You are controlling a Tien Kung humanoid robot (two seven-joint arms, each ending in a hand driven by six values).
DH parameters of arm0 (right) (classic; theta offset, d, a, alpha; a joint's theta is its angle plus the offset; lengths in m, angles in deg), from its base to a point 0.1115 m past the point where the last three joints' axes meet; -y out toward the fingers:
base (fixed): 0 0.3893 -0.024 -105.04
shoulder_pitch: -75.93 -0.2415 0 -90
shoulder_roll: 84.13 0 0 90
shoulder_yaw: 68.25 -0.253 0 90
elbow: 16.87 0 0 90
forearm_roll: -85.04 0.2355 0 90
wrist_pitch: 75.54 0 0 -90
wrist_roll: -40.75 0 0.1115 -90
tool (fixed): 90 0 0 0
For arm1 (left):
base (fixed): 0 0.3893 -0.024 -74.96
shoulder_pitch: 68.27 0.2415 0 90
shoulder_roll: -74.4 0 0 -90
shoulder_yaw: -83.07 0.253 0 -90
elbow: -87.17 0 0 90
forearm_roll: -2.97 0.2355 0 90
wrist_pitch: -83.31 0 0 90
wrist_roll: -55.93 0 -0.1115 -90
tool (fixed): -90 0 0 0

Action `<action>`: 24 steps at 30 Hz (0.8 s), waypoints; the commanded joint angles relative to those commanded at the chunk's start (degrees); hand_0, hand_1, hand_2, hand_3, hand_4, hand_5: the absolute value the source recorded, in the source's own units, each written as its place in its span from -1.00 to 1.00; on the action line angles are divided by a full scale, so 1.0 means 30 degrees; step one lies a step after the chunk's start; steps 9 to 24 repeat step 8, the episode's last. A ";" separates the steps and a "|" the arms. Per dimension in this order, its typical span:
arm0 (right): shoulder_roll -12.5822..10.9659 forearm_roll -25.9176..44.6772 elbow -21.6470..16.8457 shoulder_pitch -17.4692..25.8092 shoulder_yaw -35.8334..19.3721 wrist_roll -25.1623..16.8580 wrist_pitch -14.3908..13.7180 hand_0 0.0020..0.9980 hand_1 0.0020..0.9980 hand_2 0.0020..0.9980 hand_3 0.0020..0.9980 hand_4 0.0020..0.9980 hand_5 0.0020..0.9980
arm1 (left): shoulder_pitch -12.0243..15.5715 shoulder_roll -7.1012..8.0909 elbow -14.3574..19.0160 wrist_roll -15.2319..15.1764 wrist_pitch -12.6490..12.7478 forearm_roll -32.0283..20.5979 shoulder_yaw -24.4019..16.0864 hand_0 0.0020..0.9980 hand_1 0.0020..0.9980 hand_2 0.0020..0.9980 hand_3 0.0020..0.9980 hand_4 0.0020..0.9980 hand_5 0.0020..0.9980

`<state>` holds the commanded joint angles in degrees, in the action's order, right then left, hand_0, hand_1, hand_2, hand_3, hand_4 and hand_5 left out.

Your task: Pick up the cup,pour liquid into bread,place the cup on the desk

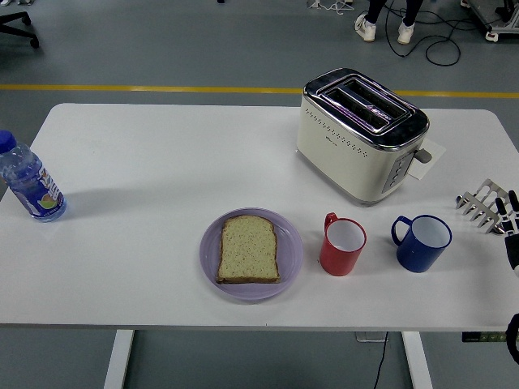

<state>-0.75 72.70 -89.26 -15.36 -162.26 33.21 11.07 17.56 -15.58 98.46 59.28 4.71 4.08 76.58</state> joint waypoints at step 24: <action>0.0026 -0.0067 -0.0099 0.0009 0.0152 0.0110 -0.0089 0.36 0.20 0.33 0.25 0.26 -0.49 | 0.0096 -0.0009 -0.0016 -0.0003 -0.0023 0.0102 -0.0283 0.27 0.28 0.31 0.01 -0.52 0.73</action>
